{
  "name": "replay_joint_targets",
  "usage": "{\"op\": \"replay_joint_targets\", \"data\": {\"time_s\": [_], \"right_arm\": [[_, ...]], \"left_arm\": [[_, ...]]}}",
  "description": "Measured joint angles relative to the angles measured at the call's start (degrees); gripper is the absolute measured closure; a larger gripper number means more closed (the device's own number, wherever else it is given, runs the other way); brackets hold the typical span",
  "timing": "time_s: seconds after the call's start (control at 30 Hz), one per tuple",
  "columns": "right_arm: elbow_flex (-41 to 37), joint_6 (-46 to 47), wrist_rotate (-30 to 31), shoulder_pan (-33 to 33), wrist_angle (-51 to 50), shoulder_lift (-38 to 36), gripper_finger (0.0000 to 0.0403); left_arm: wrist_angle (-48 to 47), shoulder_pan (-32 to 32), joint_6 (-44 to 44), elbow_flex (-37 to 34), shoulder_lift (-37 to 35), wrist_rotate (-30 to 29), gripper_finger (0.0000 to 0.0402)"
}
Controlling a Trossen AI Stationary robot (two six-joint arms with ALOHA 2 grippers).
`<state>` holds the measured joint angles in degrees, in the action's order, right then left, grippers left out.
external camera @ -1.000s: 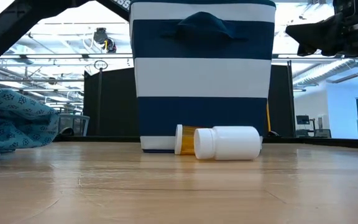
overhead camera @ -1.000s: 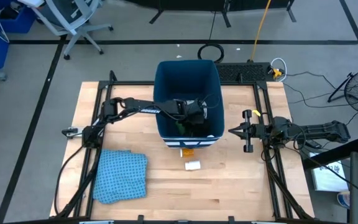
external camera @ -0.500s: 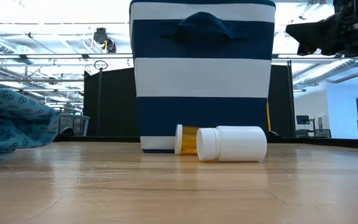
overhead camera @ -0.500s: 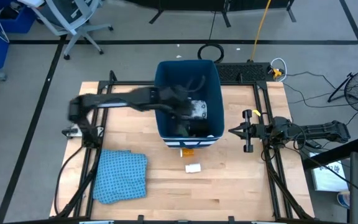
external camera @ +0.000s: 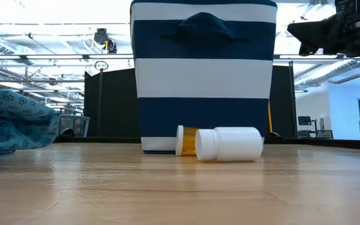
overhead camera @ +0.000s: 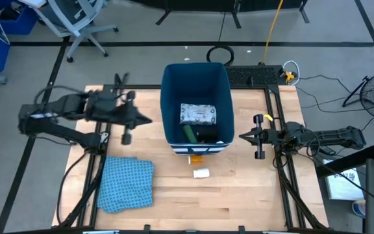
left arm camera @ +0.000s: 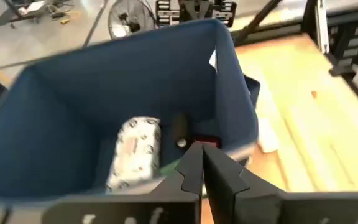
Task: Pick & place medical supplies in basket/bin
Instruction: Put the white medicine bottle into the blue bin
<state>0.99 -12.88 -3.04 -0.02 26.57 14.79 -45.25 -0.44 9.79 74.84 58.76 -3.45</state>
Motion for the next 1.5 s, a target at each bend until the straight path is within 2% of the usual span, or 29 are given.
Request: {"op": "replay_joint_targets", "data": {"time_s": [0.1,0.33,0.5,0.63,0.73,0.83,1.07,1.23,1.5], "right_arm": [[0.00,0.84,-0.01,-0.01,0.00,0.00,0.0403],[0.00,1.17,-0.01,-0.01,0.00,0.00,0.0403],[0.00,1.70,-0.01,-0.01,-0.01,0.00,0.0403],[0.00,1.70,-0.01,-0.01,-0.02,0.00,0.0403],[0.00,1.83,-0.01,-0.01,-0.04,0.00,0.0403],[0.00,3.27,-0.01,-0.01,-0.15,0.00,0.0403],[0.00,3.79,-0.01,0.01,-0.28,0.00,0.0403],[0.00,3.73,-0.03,0.01,-0.31,0.00,0.0403],[0.00,5.69,-0.17,0.01,-0.13,0.00,0.0403]], "left_arm": [[5.81,-1.11,-5.03,-12.84,-8.94,-0.14,0.0385],[32.88,-5.96,-7.29,-41.83,-25.81,2.19,0.0399],[48.65,-7.66,-5.71,-56.20,-31.46,1.74,0.0400],[62.38,-7.94,-4.17,-64.80,-31.89,1.41,0.0400],[65.54,-7.94,-3.24,-68.81,-31.89,-0.22,0.0400],[63.34,-7.88,-3.31,-69.51,-33.21,-2.83,0.0400],[46.10,-8.01,-1.23,-63.22,-41.83,-0.61,0.0401],[48.68,-8.10,-1.59,-65.84,-47.76,2.75,0.0401],[55.86,-8.64,0.34,-71.76,-48.87,3.23,0.0401]]}}
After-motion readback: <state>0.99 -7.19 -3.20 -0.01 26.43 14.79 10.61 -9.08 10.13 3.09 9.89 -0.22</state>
